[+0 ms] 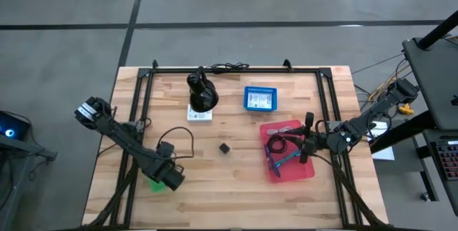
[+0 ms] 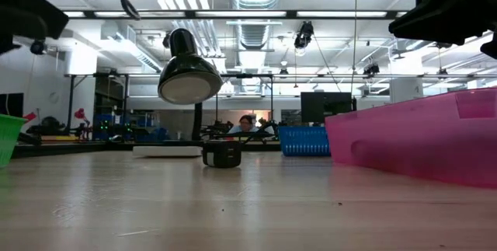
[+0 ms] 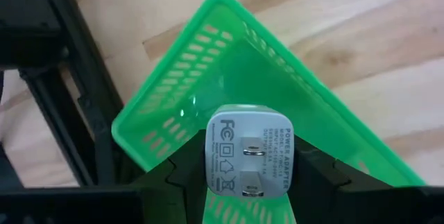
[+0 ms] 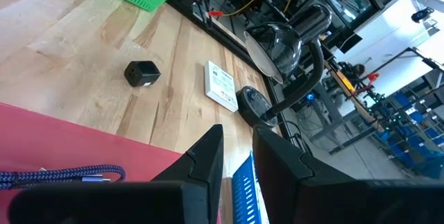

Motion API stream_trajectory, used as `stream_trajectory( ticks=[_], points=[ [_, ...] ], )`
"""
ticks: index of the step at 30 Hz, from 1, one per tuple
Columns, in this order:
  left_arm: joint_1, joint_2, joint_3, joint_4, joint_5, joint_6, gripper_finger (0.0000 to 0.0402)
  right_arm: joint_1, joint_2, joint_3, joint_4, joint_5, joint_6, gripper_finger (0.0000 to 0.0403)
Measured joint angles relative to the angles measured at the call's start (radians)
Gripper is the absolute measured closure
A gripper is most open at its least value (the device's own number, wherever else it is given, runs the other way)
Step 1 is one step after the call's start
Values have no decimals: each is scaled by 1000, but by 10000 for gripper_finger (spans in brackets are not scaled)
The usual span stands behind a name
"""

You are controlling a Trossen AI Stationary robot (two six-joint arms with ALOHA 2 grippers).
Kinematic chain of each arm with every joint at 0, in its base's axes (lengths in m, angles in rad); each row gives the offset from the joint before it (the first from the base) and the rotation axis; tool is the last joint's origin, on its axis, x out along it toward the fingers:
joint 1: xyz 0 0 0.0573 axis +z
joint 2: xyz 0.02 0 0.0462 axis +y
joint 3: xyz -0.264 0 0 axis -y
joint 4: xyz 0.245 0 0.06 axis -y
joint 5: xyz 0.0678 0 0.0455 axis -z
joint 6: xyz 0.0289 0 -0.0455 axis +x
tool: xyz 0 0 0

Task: Pick and place items into bin
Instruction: Put the white charger adapter into the green bin

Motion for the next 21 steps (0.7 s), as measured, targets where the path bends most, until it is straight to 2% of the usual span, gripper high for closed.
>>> stream_trajectory(
  ticks=[10, 21],
  points=[
    [0, -45, -135, 145, -52, -29, 268, 0, 0, 0, 0, 0, 0, 335],
    [0, -50, -186, 160, -51, -62, 261, 0, 0, 0, 1, 0, 0, 335]
  ],
)
